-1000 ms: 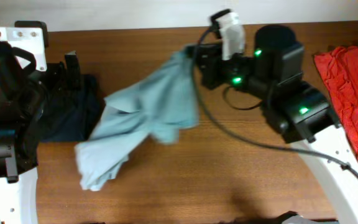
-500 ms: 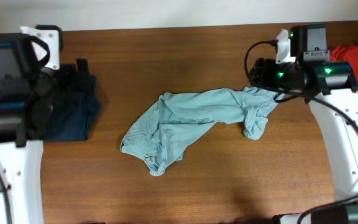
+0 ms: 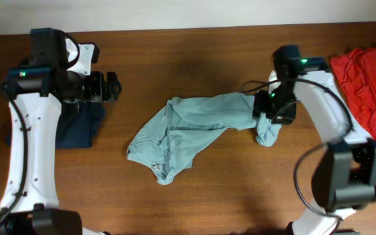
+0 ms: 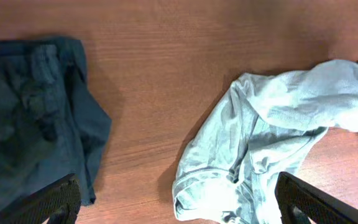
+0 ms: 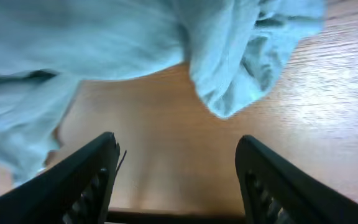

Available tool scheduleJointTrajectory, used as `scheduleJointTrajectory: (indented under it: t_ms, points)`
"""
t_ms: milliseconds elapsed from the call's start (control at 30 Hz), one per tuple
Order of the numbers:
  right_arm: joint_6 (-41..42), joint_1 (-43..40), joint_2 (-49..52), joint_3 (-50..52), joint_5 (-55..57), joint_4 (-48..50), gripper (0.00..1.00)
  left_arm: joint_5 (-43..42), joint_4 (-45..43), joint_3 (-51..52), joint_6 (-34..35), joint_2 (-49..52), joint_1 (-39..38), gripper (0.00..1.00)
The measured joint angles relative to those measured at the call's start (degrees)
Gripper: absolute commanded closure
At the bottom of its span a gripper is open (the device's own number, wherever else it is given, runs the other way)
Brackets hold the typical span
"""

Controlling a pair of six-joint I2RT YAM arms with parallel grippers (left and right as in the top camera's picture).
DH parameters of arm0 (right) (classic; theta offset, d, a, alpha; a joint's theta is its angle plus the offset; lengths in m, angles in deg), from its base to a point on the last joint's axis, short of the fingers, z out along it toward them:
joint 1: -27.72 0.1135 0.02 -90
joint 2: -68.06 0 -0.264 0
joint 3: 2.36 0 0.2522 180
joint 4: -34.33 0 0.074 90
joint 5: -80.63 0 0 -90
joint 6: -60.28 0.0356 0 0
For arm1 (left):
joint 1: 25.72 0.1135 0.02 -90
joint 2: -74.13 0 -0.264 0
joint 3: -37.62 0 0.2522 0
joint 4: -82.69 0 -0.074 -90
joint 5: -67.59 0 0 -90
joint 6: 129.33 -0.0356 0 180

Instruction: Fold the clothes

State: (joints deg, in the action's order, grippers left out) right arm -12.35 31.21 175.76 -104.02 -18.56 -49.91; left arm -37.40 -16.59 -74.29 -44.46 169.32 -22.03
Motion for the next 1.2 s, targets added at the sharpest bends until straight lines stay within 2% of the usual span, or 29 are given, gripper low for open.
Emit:
scheduleJointTrajectory:
  t_ms: [167, 200, 300, 367, 400, 433, 533, 700, 933, 1033, 1200]
  points:
    - [0.5, 0.1, 3.4, 2.8, 5.2, 5.7, 0.37, -0.6, 0.0, 0.0, 0.0, 0.8, 0.0, 0.01]
    - [0.5, 0.1, 3.4, 3.3, 5.7, 6.3, 0.41, -0.7, 0.0, 0.0, 0.0, 0.8, 0.0, 0.01]
    - [0.5, 0.2, 3.4, 4.9, 6.7, 8.3, 0.56, -0.9, -0.1, 0.0, 0.0, 0.8, 0.0, 0.01]
    - [0.5, 0.5, 3.4, 7.0, 7.2, 10.8, 0.83, -1.0, -0.2, 0.0, 0.0, 0.8, 0.0, 0.01]
    - [0.9, 0.6, 3.4, 7.9, 7.3, 11.9, 0.92, -1.1, -0.3, 0.0, 0.0, 0.8, 0.0, 0.01]
    - [0.8, 0.6, 3.4, 8.5, 7.4, 12.6, 0.96, -1.1, -0.3, 0.0, 0.0, 0.8, 0.0, 0.01]
    - [1.1, 0.6, 3.4, 9.0, 8.1, 12.7, 0.96, -1.1, -0.3, 0.0, 0.0, 0.8, 0.0, 0.01]
    - [0.9, 0.6, 1.5, 2.8, 12.3, 4.2, 0.96, -1.1, -0.3, 0.0, 0.0, 0.8, 0.0, 0.01]
    - [-3.2, 0.6, -15.3, -12.9, 20.1, 1.3, 0.96, -1.1, -0.3, 0.0, 0.0, 0.8, 0.0, 0.01]
    - [-4.1, 0.6, -23.4, -15.2, 24.0, -0.1, 0.96, -1.1, -0.3, 0.0, 0.0, 0.8, 0.0, 0.01]
    - [-4.3, 0.4, -25.7, -15.3, 26.8, -5.5, 0.96, -1.1, -0.3, 0.0, 0.0, 0.8, 0.0, 0.01]
